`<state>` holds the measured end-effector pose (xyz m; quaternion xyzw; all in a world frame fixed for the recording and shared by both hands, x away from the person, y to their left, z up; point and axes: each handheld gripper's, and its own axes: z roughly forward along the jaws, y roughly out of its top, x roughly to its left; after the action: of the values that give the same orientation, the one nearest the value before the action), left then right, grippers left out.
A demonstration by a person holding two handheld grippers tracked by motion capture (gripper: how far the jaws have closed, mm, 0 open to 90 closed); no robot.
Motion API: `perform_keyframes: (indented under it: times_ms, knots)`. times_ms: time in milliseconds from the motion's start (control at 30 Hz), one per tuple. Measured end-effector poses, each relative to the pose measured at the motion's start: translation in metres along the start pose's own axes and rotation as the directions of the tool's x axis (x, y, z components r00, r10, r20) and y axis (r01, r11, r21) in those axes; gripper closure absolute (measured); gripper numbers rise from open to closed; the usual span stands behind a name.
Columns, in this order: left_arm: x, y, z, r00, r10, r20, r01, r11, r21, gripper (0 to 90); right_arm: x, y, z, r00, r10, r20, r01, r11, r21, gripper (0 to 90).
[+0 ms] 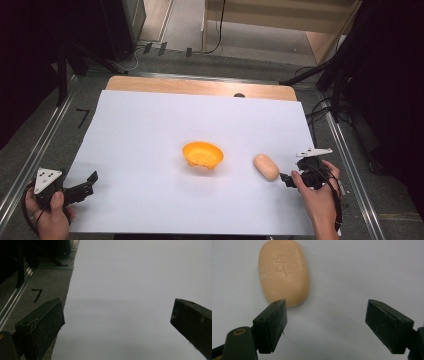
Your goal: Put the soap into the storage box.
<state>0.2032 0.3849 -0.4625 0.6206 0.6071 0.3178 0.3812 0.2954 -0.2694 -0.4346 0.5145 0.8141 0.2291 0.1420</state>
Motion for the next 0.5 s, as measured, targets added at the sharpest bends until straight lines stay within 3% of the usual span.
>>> perform_keyframes:
  times_ms: [133, 500]
  knots:
    - [0.000, 0.000, 0.000, 1.0000, -0.002, 0.003, 0.002, 1.0000, 0.000, 0.0, 0.003, 0.006, 0.004, 0.9999, -0.004, -0.015, 0.004, 0.999, 0.042, 14.0]
    - [0.000, 0.000, 0.001, 1.0000, -0.003, 0.003, 0.003, 1.0000, 0.002, 0.0, 0.014, 0.020, 0.013, 0.9995, -0.016, -0.026, 0.018, 0.997, 0.079, 13.4]
